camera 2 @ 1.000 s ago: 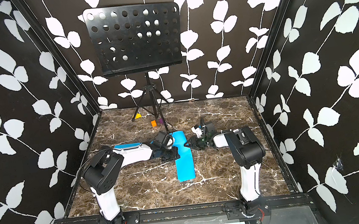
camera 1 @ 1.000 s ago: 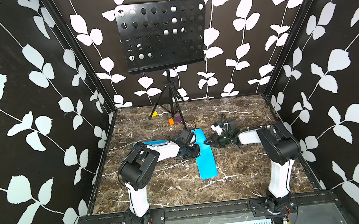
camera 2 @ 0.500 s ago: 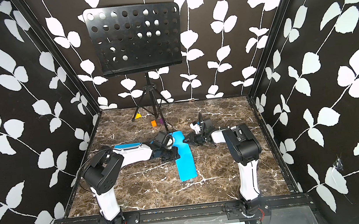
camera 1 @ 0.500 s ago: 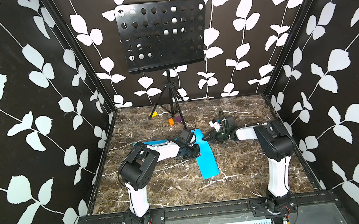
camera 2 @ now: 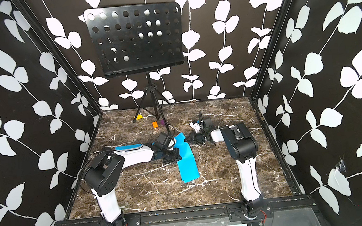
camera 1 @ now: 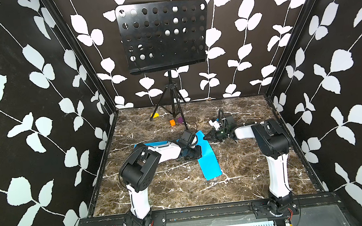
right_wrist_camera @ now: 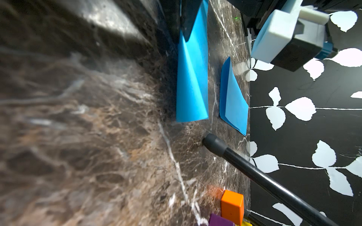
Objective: Fold the rectangular paper in half along the long edge
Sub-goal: Fold the paper at the center of the board.
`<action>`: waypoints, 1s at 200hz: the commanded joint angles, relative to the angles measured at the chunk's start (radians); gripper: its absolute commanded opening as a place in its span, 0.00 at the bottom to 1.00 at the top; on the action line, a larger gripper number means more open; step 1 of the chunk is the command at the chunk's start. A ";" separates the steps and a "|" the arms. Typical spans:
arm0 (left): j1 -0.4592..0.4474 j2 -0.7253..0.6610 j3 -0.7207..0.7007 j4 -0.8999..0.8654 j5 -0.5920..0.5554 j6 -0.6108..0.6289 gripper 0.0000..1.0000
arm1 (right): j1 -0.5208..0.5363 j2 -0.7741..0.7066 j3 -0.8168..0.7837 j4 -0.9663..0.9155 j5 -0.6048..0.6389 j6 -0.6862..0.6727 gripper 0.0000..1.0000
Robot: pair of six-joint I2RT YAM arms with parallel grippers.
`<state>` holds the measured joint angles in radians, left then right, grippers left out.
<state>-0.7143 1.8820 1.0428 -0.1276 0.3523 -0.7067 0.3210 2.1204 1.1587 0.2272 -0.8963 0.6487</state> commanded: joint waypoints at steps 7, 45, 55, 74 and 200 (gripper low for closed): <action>-0.007 0.069 -0.059 -0.101 -0.040 0.012 0.00 | -0.007 0.006 0.030 0.051 -0.009 -0.002 0.10; -0.007 0.072 -0.060 -0.098 -0.039 0.010 0.00 | -0.002 0.047 0.066 0.098 -0.025 0.036 0.42; -0.007 0.071 -0.059 -0.098 -0.037 0.011 0.00 | -0.001 0.060 0.079 0.106 -0.029 0.043 0.42; -0.007 0.071 -0.059 -0.099 -0.038 0.010 0.00 | 0.003 0.085 0.111 0.112 -0.036 0.051 0.42; -0.007 0.074 -0.063 -0.095 -0.038 0.010 0.00 | 0.010 0.163 0.227 0.136 -0.032 0.082 0.33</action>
<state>-0.7116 1.8832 1.0367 -0.1112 0.3599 -0.7067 0.3267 2.2570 1.3487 0.3229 -0.9215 0.7200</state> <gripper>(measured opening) 0.047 0.360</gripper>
